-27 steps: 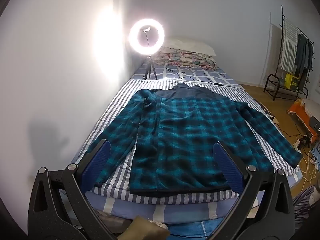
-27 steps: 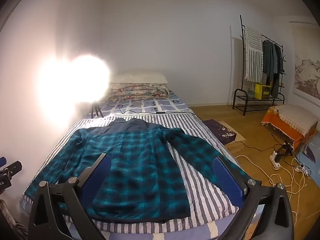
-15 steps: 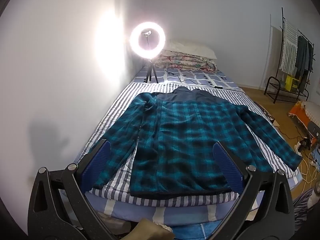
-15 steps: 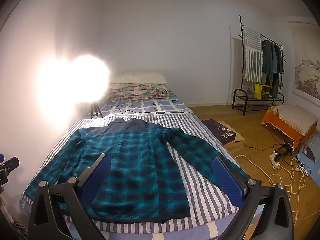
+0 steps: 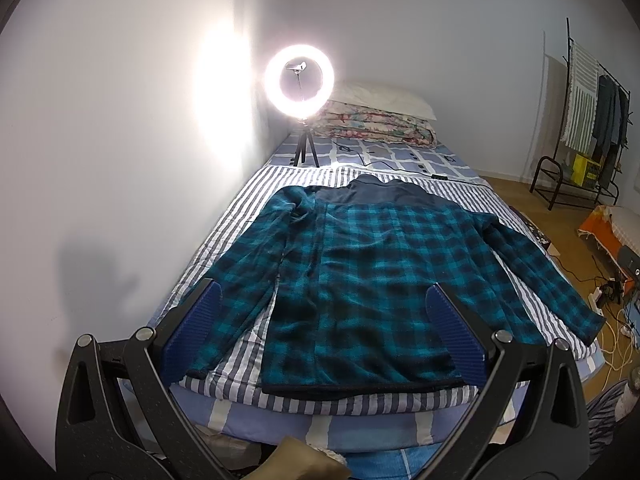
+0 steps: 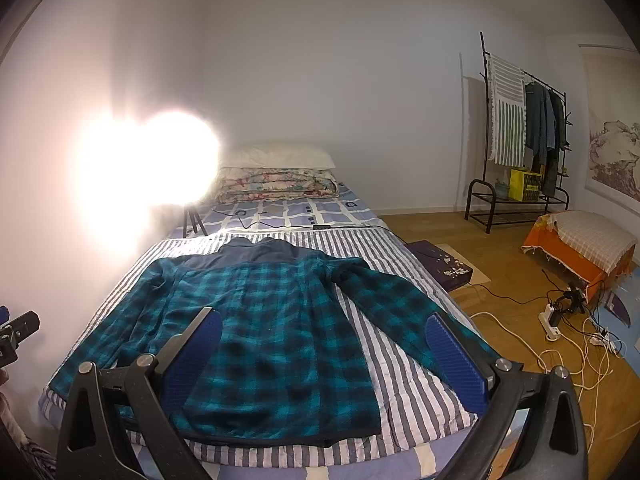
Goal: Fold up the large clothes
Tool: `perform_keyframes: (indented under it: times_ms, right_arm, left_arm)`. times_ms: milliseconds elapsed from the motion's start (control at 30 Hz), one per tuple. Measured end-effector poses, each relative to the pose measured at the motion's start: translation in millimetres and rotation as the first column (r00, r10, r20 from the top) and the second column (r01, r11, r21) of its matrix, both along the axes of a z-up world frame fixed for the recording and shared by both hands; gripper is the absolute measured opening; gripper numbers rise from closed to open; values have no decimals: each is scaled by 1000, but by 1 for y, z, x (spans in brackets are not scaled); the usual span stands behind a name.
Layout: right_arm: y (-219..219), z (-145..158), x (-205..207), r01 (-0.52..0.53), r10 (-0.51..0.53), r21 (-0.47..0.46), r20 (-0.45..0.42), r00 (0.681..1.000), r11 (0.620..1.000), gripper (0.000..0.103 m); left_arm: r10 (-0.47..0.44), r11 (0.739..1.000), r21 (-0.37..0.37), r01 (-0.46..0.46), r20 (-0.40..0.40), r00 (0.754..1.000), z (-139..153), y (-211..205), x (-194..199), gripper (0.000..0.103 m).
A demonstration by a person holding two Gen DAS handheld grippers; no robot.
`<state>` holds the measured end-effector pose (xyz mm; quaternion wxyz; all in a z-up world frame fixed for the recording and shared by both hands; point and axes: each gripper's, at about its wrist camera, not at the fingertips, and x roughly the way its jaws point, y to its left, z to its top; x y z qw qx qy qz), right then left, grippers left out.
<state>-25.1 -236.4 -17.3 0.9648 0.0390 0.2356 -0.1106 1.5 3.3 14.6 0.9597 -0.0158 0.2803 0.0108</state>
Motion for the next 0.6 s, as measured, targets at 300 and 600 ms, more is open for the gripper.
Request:
perform_keyframes:
  times_ms: [300,600]
  right_arm:
    - [2,-1,2,-2,2,0,-2,1000,1000,103]
    - [-1,0,4,-2,2,1,-2,1000,1000,103]
  left_arm:
    - [-1,1000,-2,1,4,1000,-1,1,0,103]
    - [-1,1000,-3,1,5,1000,-3,1,-2,103]
